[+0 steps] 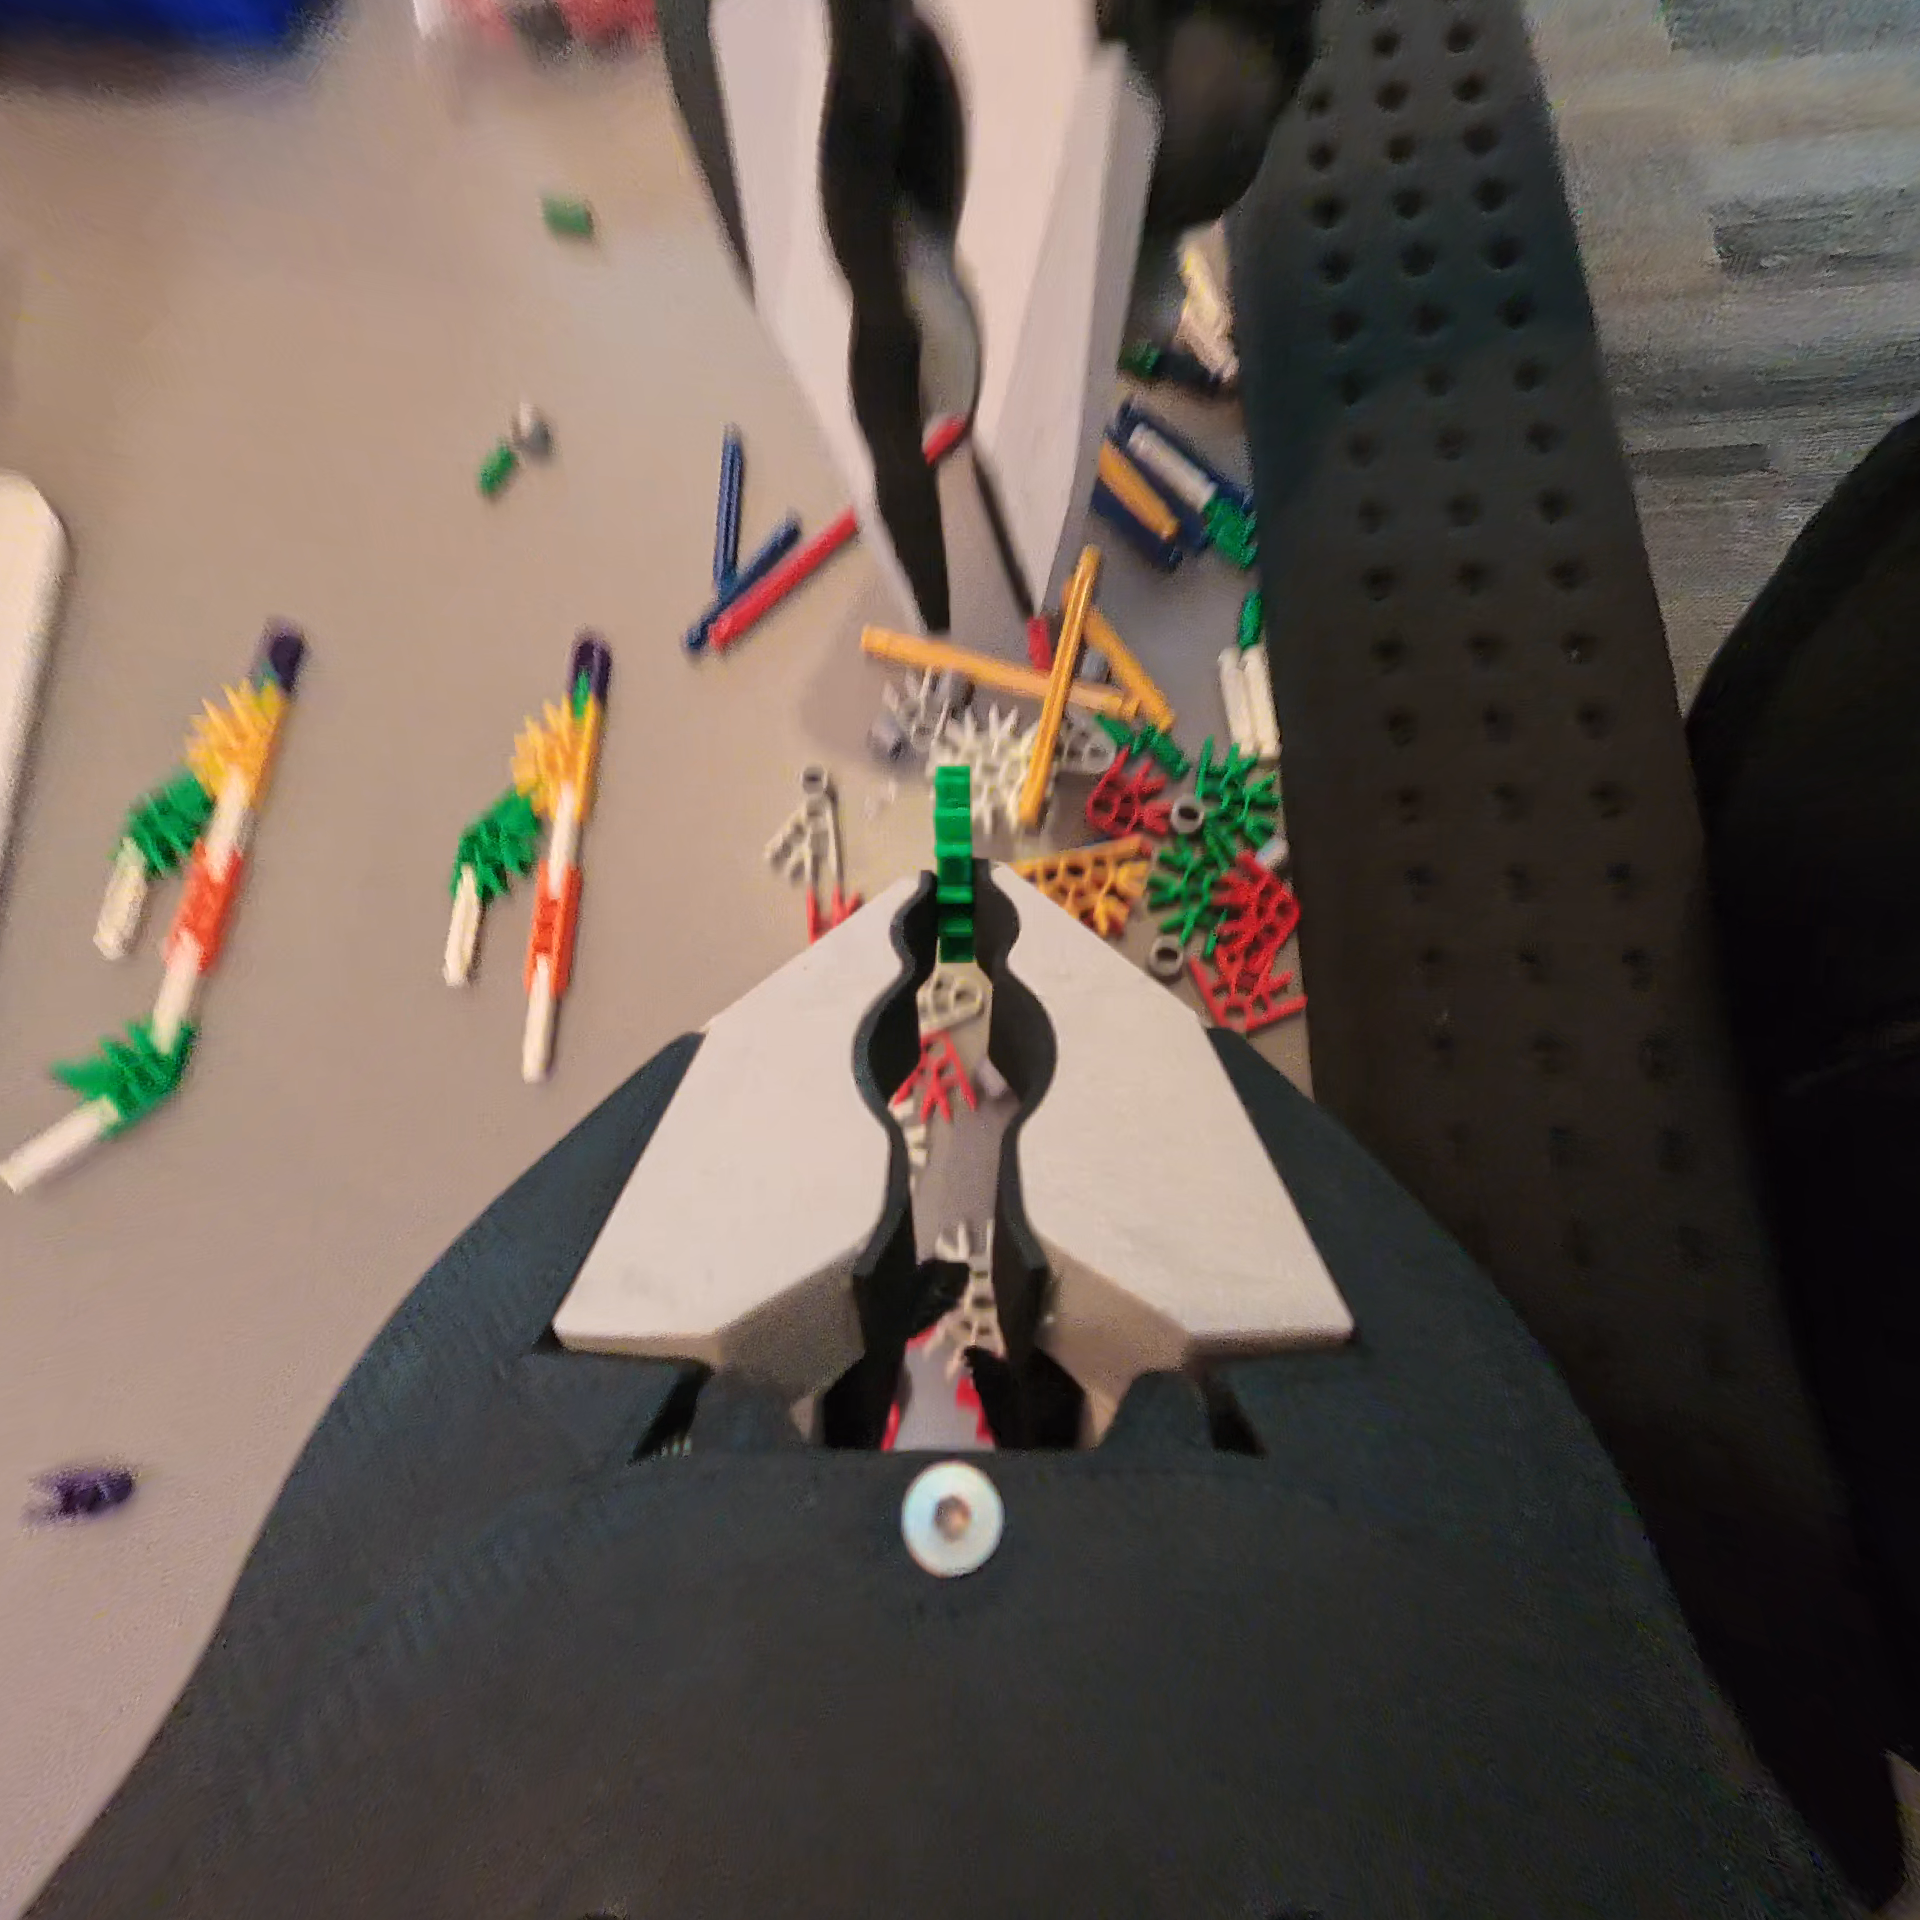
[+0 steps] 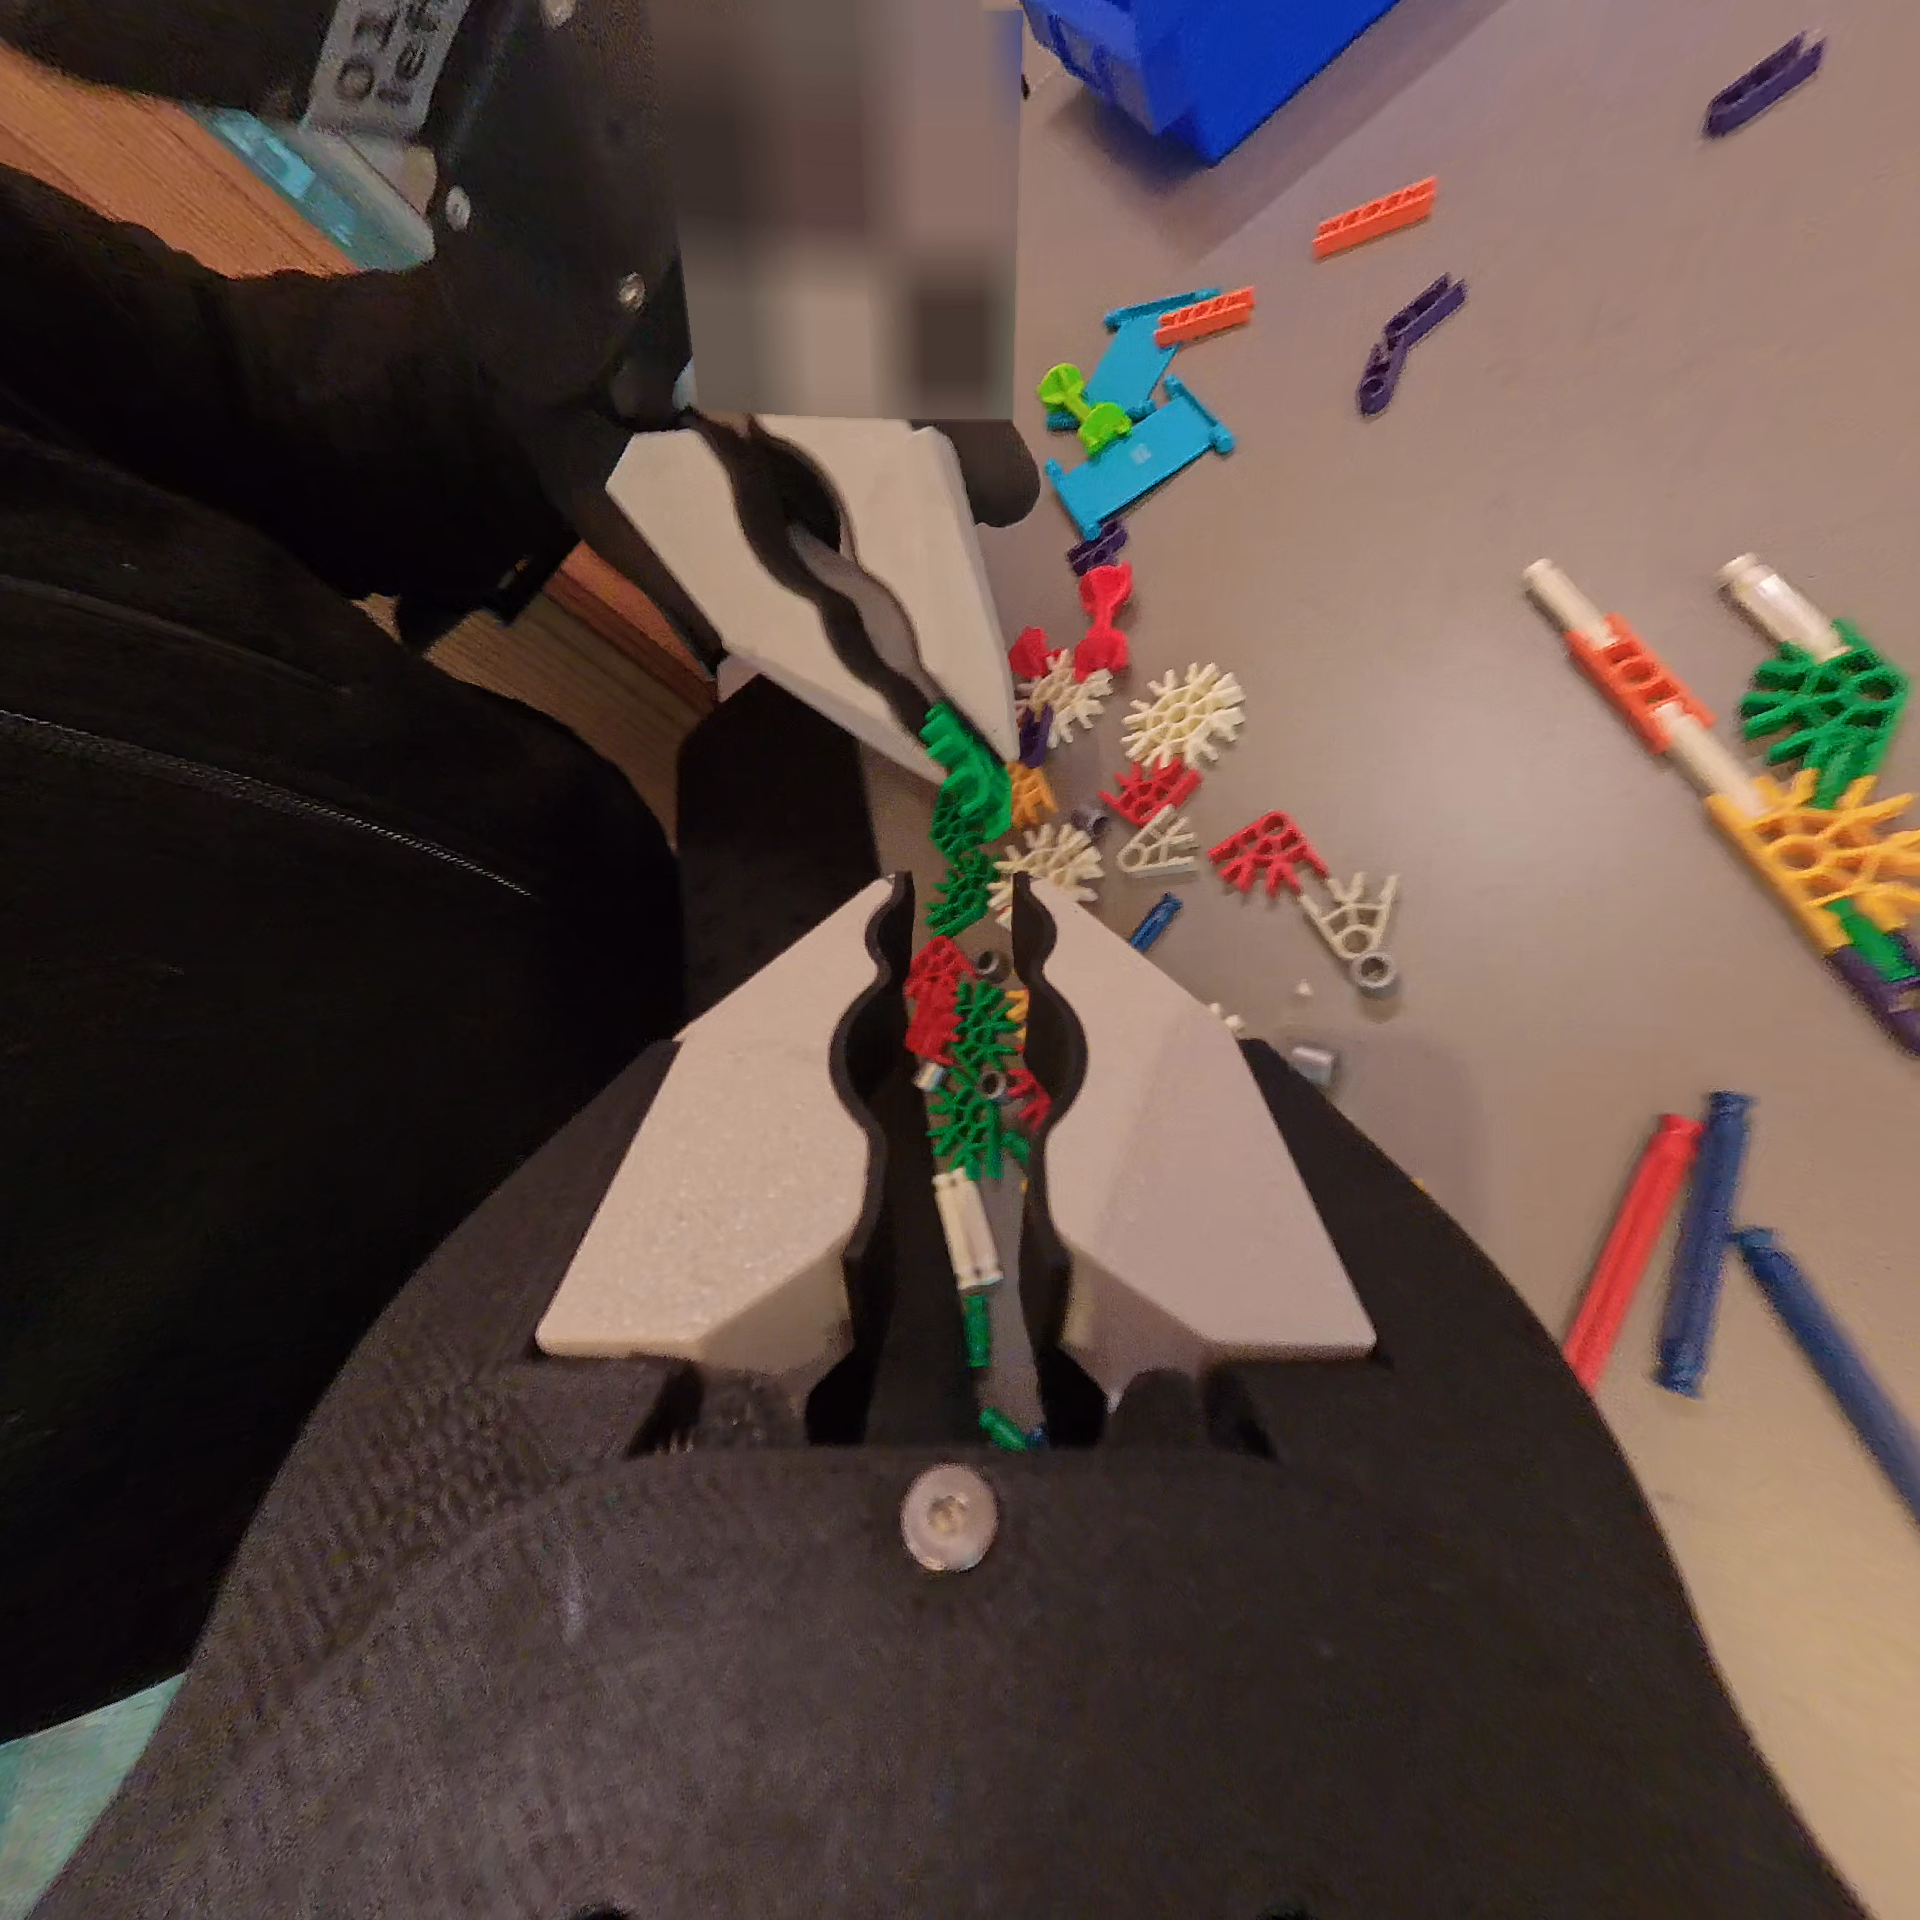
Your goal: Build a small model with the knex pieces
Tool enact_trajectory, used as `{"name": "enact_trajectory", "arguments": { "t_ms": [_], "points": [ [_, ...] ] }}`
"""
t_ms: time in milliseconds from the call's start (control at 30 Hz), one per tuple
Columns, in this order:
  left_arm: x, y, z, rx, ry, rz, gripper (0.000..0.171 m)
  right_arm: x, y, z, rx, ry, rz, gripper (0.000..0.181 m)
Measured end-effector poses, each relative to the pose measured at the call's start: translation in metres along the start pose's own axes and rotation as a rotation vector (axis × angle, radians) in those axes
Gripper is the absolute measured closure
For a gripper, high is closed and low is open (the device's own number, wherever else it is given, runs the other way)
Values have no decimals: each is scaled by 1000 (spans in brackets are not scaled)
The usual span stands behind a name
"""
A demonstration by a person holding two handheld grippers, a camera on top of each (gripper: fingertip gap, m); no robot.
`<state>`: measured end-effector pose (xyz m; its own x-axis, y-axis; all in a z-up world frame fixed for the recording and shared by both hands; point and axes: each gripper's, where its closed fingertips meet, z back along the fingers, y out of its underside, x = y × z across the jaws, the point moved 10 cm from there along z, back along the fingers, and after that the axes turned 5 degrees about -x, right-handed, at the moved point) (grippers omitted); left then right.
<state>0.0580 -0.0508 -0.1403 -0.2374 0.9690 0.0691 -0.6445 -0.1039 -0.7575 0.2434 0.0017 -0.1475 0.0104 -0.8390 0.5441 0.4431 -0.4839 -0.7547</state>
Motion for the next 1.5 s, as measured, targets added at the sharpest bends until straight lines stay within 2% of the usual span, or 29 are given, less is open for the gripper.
{"name": "enact_trajectory", "arguments": {
  "t_ms": [67,133,167,267,367,467,533,600,767,867,967,1000,1033,1067,1133,1233,1300,1333,1400,1433,1500],
  "points": [
    [22,9,7,54,-28,62,168,-8,-7,1,20,61,46,165],
    [46,21,10,121,57,162,169,-20,-14,-1,84,172,132,165],
    [60,25,12,124,31,168,168,-26,-17,-3,129,228,182,164],
    [90,36,7,178,205,341,168,-44,-29,-14,188,302,286,163],
    [114,48,-5,250,259,390,168,-58,-36,-29,255,326,363,162],
    [123,47,-10,225,343,443,168,-59,-43,-44,260,310,463,159],
    [127,44,-11,203,373,466,168,-51,-47,-55,247,301,575,151],
    [127,39,-10,171,464,505,168,-45,-49,-63,262,329,671,147],
    [134,34,-10,97,583,622,168,-33,-50,-75,243,388,875,156],
    [135,39,-10,63,615,667,168,-32,-49,-75,235,417,912,165],
    [134,41,-8,12,624,708,168,-34,-50,-71,189,382,837,165],
    [134,41,-7,1,578,693,164,-37,-51,-70,181,377,802,166],
    [135,40,-5,-1,488,647,151,-40,-51,-68,171,358,756,166],
    [135,37,0,-6,399,568,147,-43,-52,-66,162,338,705,166],
    [127,27,10,-29,257,383,146,-51,-54,-62,138,301,599,166],
    [107,17,16,37,126,131,137,-56,-58,-56,92,266,524,166],
    [100,15,15,97,54,12,136,-56,-61,-55,89,252,511,166],
    [97,12,14,86,21,-32,138,-55,-62,-56,94,244,511,166],
    [92,10,10,111,3,-60,142,-52,-62,-60,133,230,535,166],
    [89,11,8,137,-3,-97,150,-51,-63,-63,144,213,539,166],
    [84,14,4,157,-17,-127,152,-51,-62,-66,183,195,544,166]
  ]
}}
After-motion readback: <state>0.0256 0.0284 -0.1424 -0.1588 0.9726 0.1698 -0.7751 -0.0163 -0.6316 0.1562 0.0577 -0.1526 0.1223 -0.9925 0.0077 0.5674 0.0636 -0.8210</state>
